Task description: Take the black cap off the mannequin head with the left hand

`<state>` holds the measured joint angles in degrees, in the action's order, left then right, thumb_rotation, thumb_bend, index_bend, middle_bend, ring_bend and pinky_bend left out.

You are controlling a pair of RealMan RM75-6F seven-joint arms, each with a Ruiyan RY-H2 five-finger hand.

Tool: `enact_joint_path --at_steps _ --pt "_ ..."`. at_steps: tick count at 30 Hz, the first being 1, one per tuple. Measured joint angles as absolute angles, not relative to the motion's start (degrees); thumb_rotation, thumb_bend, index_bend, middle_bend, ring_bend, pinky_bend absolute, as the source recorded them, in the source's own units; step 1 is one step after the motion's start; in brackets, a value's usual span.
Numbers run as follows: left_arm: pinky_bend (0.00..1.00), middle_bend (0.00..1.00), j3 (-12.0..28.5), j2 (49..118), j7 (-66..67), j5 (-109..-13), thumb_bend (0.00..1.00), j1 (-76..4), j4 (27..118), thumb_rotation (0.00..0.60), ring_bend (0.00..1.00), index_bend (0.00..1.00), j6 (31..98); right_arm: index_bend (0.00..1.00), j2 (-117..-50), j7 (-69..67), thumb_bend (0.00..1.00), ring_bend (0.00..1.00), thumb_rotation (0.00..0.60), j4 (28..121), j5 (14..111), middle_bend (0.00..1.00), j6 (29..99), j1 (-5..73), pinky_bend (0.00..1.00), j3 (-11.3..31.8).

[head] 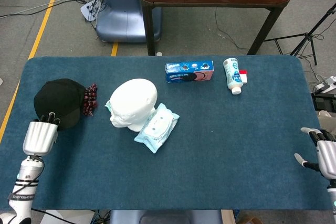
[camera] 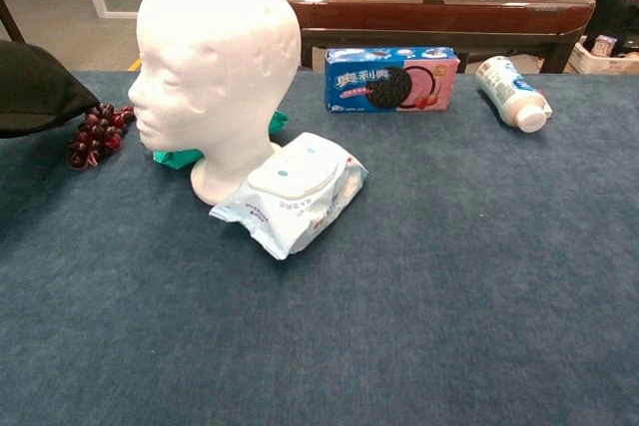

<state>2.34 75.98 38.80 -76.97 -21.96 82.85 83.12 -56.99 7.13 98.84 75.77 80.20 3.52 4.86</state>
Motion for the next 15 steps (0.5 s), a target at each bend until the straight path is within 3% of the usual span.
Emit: enact_joint_path --at_steps 3,6,11,15 --pt "0.64 0.32 1.1 73.3 44.0 -75.2 0.30 -20.4 90.1 0.600 0.38 0.21 82.3 0.26 -57.0 7.1 0.21 0.22 0.600 98.9 75.9 0.30 80.2 3.5 0.48 4.8" --pt "0.64 0.24 0.1 70.6 48.0 -73.0 0.11 -19.3 95.8 0.600 0.32 0.01 81.5 0.26 -57.0 7.1 0.21 0.22 0.600 98.9 76.0 0.30 80.2 3.5 0.48 4.7" --pt "0.59 0.13 -1.2 66.6 54.3 -68.8 0.02 -18.0 104.2 0.600 0.22 0.00 80.6 0.26 -57.0 7.2 0.21 0.22 0.600 98.8 75.8 0.30 80.1 3.6 0.48 4.8" --pt "0.59 0.12 -1.4 64.2 55.0 -65.1 0.01 -17.3 108.8 0.600 0.22 0.00 80.2 0.26 -57.1 7.5 0.21 0.22 0.600 98.9 75.9 0.30 80.1 3.6 0.48 4.7"
